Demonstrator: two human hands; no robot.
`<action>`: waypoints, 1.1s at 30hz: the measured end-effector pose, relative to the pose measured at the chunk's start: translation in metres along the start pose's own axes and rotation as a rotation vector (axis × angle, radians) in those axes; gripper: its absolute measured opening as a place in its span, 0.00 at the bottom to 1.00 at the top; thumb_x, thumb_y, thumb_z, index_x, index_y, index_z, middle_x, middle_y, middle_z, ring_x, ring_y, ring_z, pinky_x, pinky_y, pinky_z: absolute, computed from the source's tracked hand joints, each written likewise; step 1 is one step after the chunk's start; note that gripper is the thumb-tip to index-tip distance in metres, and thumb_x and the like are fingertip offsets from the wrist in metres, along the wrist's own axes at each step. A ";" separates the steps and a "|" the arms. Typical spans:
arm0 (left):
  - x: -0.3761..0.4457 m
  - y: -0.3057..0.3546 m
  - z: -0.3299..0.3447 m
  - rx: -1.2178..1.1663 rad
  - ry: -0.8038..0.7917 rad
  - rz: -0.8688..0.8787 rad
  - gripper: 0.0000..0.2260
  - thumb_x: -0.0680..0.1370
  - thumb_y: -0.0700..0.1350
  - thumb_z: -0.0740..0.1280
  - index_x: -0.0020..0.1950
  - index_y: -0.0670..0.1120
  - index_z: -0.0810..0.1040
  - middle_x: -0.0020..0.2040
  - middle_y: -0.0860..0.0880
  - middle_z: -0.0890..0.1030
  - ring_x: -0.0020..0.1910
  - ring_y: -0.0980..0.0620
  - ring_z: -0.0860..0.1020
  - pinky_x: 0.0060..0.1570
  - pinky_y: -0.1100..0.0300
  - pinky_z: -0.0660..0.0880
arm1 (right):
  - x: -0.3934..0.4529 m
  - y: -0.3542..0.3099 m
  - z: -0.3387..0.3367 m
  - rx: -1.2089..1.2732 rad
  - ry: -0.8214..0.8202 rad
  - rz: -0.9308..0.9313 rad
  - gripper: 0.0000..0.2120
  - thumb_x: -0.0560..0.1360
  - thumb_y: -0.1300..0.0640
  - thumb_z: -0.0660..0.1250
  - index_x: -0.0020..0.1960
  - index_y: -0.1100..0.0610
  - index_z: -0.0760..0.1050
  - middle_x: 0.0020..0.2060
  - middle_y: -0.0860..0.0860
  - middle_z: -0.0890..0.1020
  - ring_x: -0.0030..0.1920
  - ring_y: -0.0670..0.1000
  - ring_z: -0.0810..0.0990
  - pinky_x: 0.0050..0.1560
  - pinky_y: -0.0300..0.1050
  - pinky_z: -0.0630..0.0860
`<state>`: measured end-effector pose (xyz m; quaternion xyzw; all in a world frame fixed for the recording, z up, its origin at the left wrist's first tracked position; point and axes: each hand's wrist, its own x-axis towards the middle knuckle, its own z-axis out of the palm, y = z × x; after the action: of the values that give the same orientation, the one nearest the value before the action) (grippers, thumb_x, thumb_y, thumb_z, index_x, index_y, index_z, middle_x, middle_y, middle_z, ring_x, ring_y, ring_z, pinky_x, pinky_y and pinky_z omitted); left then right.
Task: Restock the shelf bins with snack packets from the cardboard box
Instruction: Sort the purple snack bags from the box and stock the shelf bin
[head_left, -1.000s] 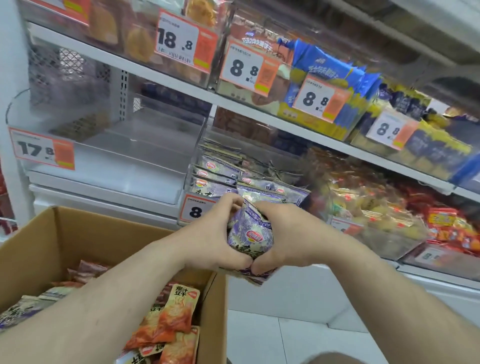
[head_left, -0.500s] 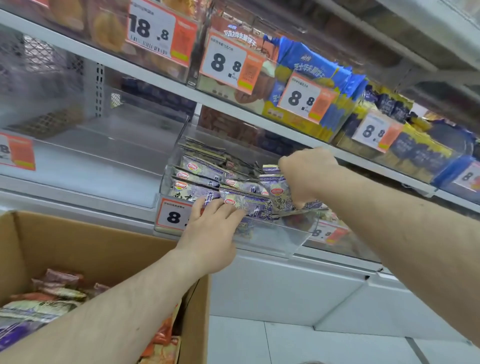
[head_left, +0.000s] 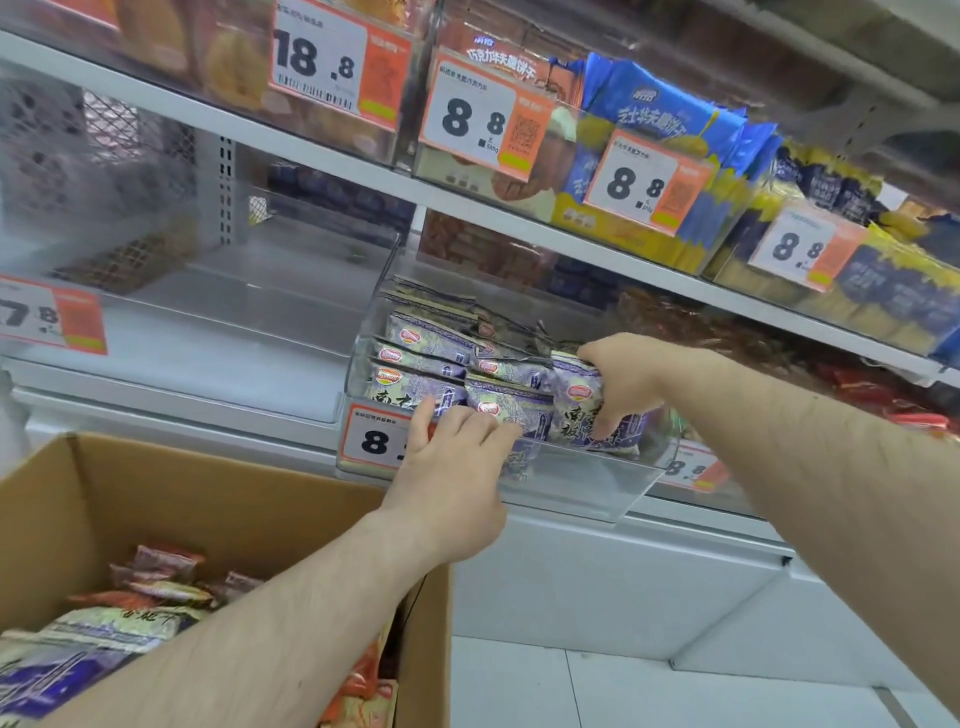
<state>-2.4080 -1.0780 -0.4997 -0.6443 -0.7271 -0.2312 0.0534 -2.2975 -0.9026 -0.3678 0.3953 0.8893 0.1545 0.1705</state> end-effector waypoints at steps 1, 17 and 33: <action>0.000 0.000 0.001 -0.002 0.005 0.000 0.29 0.76 0.45 0.62 0.76 0.54 0.58 0.70 0.55 0.63 0.72 0.51 0.56 0.73 0.45 0.31 | 0.000 0.006 0.008 0.049 -0.005 0.003 0.39 0.57 0.42 0.82 0.62 0.53 0.72 0.59 0.52 0.79 0.56 0.56 0.77 0.56 0.50 0.77; 0.006 0.004 -0.003 -0.101 -0.020 -0.055 0.25 0.76 0.47 0.63 0.73 0.56 0.63 0.66 0.58 0.68 0.70 0.53 0.60 0.74 0.46 0.33 | 0.008 -0.006 0.059 -0.249 0.138 -0.043 0.30 0.67 0.36 0.72 0.62 0.52 0.72 0.55 0.52 0.81 0.54 0.57 0.81 0.52 0.50 0.77; 0.000 -0.002 -0.017 -0.146 -0.089 0.008 0.29 0.77 0.44 0.63 0.77 0.55 0.59 0.77 0.55 0.60 0.79 0.54 0.47 0.74 0.50 0.31 | -0.008 -0.006 0.040 -0.320 0.046 0.043 0.52 0.54 0.22 0.70 0.70 0.49 0.65 0.63 0.51 0.76 0.64 0.56 0.72 0.64 0.54 0.66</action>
<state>-2.4138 -1.0845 -0.4853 -0.6588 -0.7074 -0.2547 -0.0251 -2.2792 -0.9063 -0.4048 0.3785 0.8482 0.3070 0.2075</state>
